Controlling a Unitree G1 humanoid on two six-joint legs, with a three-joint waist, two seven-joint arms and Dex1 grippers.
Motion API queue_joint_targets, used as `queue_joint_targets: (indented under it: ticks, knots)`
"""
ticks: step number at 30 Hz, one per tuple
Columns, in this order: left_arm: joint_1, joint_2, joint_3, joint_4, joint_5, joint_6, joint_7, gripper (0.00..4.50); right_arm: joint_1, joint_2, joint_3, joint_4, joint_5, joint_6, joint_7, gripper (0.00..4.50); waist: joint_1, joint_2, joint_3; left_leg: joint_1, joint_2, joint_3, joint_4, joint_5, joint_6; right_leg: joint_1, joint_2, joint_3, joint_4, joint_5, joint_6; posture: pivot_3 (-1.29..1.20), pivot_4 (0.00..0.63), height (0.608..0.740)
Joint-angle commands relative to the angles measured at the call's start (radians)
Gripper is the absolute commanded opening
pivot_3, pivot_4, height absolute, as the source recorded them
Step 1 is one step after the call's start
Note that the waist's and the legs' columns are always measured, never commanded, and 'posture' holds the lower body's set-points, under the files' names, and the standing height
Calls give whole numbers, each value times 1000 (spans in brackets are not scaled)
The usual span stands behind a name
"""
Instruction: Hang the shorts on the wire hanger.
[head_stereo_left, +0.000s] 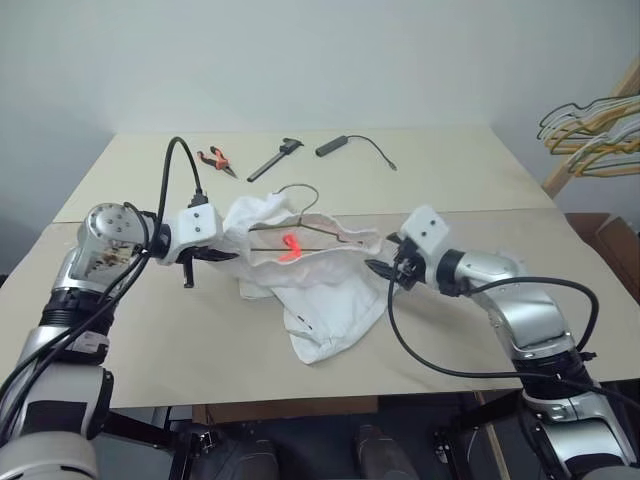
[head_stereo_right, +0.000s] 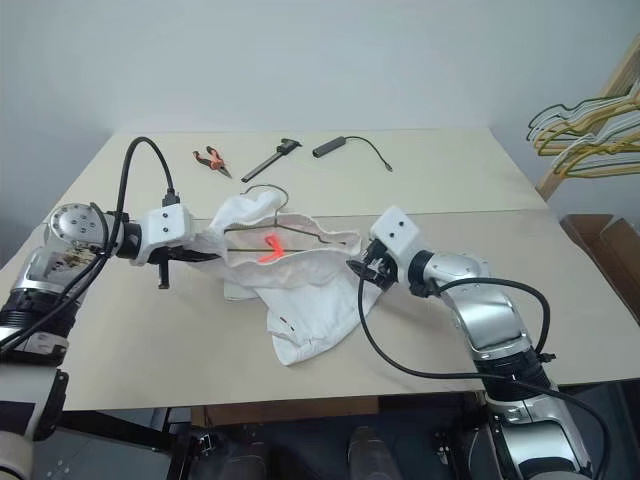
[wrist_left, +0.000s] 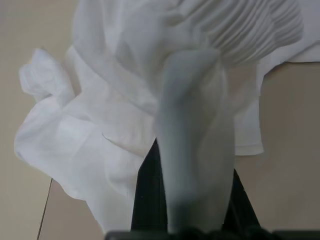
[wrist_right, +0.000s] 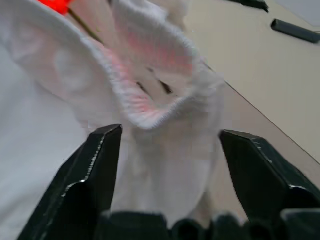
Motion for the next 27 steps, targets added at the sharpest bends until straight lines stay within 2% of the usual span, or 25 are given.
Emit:
queue_joint_targets:
  ticks: [1,5,8,13,16,19,24,27]
  knots:
    - [5,44,15,-23,-21,-6,-56,0,4,-63,-85,-80,56,-46,76,4455,1,0,0,-1,0,0,0,0,0,0,0,0,-1,0,0,-40,49,740]
    - [5,47,17,-27,-22,7,-77,0,-17,-107,-139,-96,118,-72,143,4455,2,0,0,-1,0,0,0,0,0,0,0,0,-1,0,0,-37,48,740]
    - [0,34,13,-27,-13,10,-69,0,-63,-91,-147,-115,169,-56,163,4455,-1,0,0,0,0,0,0,0,0,1,0,0,-1,0,0,-39,46,740]
    - [-34,14,-12,1,45,6,-15,0,-123,-6,-35,-179,200,-39,173,4455,-4,0,0,0,0,0,0,0,0,0,0,0,0,0,0,-50,40,740]
    - [-53,7,-21,13,63,-1,-2,0,-167,74,61,-179,161,-23,131,4455,-5,0,0,0,0,0,0,0,0,0,0,0,0,0,0,-52,38,740]
    - [-63,4,-23,14,66,0,-1,0,-219,155,137,-112,116,-40,93,4455,-10,0,0,0,0,0,0,0,0,0,0,0,0,0,0,-50,36,740]
    - [-59,11,-21,9,61,-2,-7,0,-308,279,175,90,60,-83,44,4455,-23,0,0,0,0,-1,0,0,0,0,0,-1,1,0,0,-35,38,740]
    - [-52,17,-18,-2,56,2,-9,0,-330,314,183,173,36,-120,45,3907,-23,0,0,0,0,-1,0,0,0,0,0,-1,1,0,0,-31,39,740]
